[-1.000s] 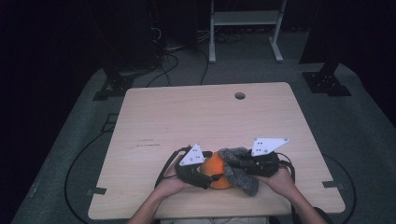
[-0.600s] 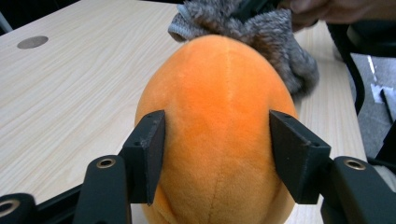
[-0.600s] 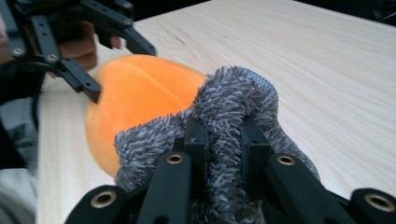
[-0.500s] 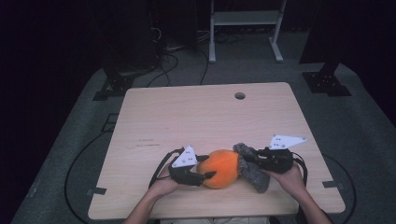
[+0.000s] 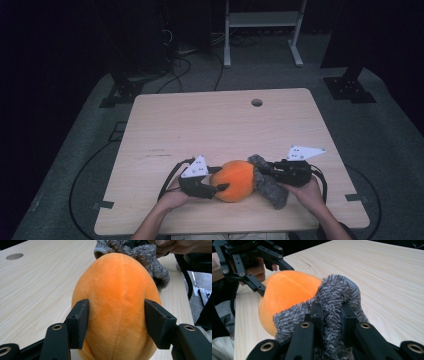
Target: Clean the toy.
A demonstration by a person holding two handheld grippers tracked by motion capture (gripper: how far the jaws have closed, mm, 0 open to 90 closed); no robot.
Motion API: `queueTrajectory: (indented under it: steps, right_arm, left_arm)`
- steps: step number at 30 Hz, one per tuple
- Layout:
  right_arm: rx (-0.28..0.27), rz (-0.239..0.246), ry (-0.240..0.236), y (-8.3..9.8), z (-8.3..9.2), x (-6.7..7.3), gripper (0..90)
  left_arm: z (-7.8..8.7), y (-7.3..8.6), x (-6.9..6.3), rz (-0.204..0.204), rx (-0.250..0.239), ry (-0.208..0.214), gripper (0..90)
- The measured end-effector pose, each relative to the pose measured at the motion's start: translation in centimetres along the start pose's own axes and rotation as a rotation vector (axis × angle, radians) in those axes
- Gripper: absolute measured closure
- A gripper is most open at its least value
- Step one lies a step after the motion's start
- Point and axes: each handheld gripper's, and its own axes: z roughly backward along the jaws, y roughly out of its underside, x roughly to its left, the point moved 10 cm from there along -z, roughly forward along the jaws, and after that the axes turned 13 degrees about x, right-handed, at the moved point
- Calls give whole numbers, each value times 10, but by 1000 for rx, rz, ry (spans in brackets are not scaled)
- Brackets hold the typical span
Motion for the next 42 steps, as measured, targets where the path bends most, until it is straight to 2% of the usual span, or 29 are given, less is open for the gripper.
queueTrajectory:
  steps: [4,5,8,11,14,16,17,20,23,25,28,31,36,38,42]
  right_arm:
    - [-85,21,-53,-20,6,14,762]
    - [-92,26,-60,-24,5,17,762]
    - [-49,48,-47,-22,-7,17,763]
    - [-33,13,-48,-15,-8,8,764]
    - [-29,-44,-46,-3,-5,-1,764]
    - [-25,-49,-30,3,-2,-1,764]
    - [-39,-49,-37,2,1,1,764]
    - [-81,-14,-67,-9,2,15,764]
    - [-75,34,-75,-20,-6,26,764]
    - [-72,55,-69,-26,-11,29,764]
    - [-66,39,-73,-24,-16,24,764]
    - [-62,7,-73,-15,-16,17,765]
    - [-7,-8,-21,2,-9,8,765]
    - [-35,-26,-29,-2,-4,6,765]
    - [-80,-19,-54,-17,-4,11,764]
  left_arm:
    - [-2,-1,-4,-12,-2,6,395]
    - [-2,-1,-4,-20,0,4,395]
    - [-1,0,-3,-20,1,6,394]
    - [0,1,-2,-17,1,10,394]
    - [1,3,1,-13,7,8,393]
    - [1,3,3,2,2,5,392]
    - [1,3,4,10,0,5,392]
    - [0,4,7,24,3,5,394]
    - [-1,6,5,2,25,0,400]
    - [1,9,7,11,32,-1,400]
    - [2,12,9,25,27,9,399]
    - [2,12,8,8,31,11,399]
    - [3,15,8,-3,41,9,400]
    - [3,15,8,-8,46,12,400]
    - [4,18,7,-3,53,24,396]
